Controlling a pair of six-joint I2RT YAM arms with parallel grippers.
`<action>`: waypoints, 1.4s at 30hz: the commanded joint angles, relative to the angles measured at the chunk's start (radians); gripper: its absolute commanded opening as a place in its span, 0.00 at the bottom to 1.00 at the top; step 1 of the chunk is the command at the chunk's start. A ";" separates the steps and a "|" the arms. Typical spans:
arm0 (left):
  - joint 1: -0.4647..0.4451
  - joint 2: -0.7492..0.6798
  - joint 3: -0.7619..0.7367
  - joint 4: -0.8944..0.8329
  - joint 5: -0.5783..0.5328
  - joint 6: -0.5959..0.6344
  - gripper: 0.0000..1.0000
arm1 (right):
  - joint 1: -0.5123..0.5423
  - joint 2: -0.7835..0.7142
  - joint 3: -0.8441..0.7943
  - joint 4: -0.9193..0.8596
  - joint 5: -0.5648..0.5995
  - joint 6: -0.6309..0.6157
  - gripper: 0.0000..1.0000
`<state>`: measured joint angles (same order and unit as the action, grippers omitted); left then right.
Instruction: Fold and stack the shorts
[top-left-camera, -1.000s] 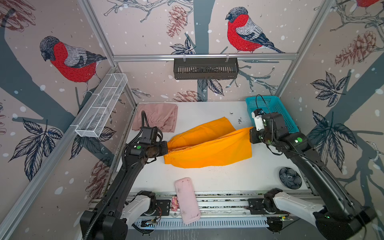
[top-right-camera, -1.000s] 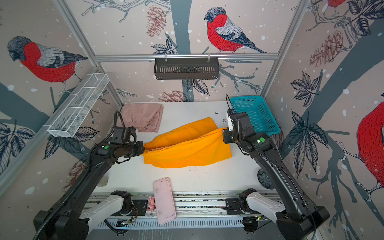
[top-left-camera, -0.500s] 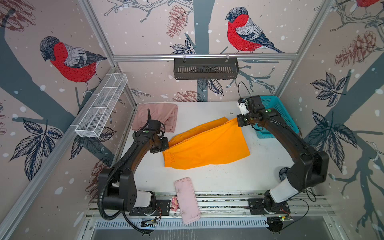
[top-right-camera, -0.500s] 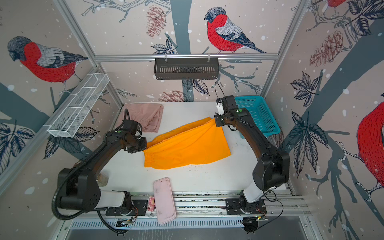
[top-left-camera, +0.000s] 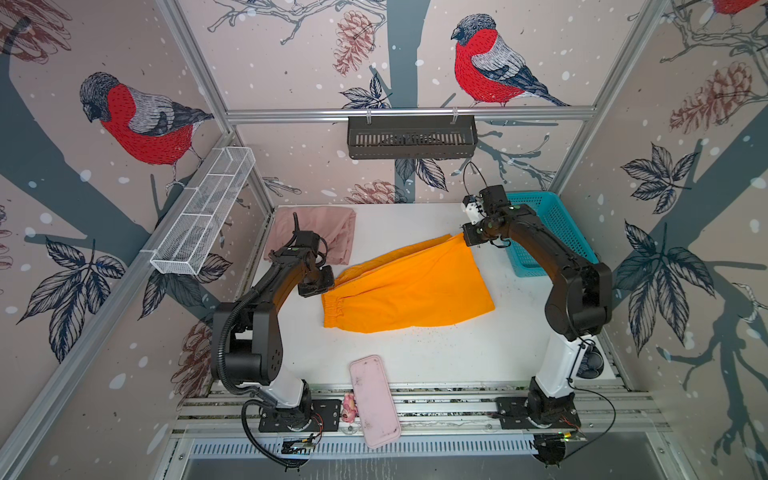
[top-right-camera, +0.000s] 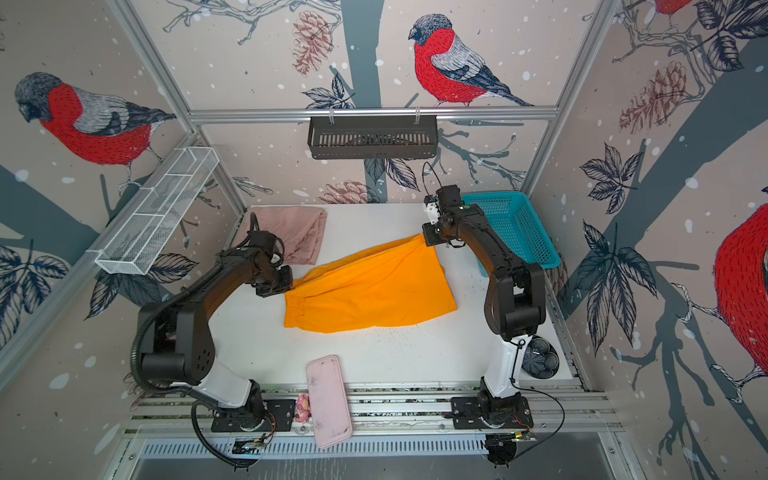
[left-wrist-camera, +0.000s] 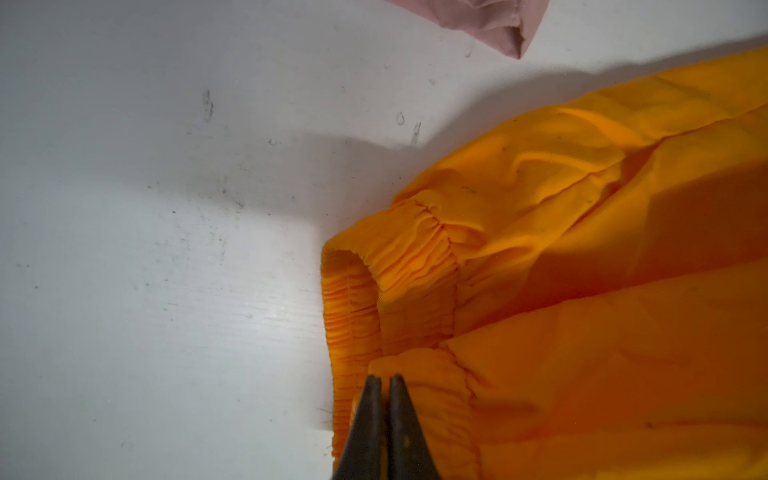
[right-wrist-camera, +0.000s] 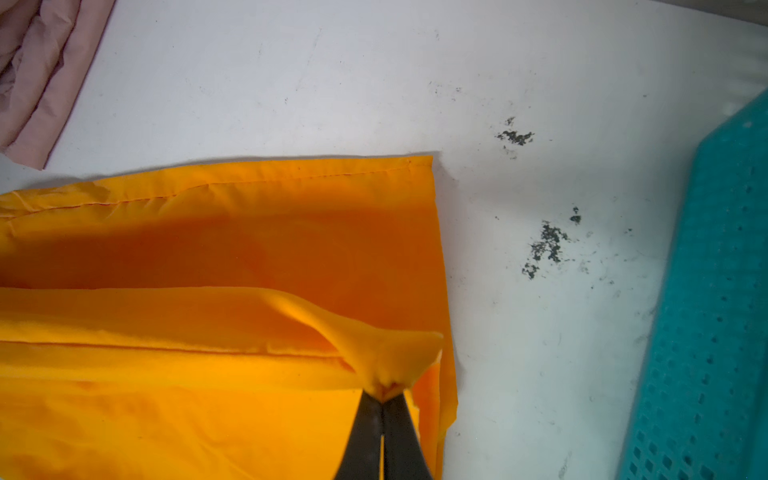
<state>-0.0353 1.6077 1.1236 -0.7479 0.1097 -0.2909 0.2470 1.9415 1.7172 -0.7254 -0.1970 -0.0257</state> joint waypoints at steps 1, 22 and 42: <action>0.015 0.041 0.026 -0.016 -0.061 0.020 0.00 | -0.008 0.047 0.041 0.022 0.035 -0.008 0.00; 0.021 -0.088 0.080 -0.106 -0.053 0.023 0.00 | -0.011 -0.145 -0.046 0.021 0.062 0.005 0.00; 0.060 -0.025 0.147 -0.068 -0.036 0.075 0.00 | -0.009 -0.097 0.088 0.038 0.039 -0.003 0.00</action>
<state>0.0124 1.5566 1.2545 -0.7952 0.1444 -0.2470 0.2436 1.7885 1.7458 -0.7025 -0.2325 -0.0082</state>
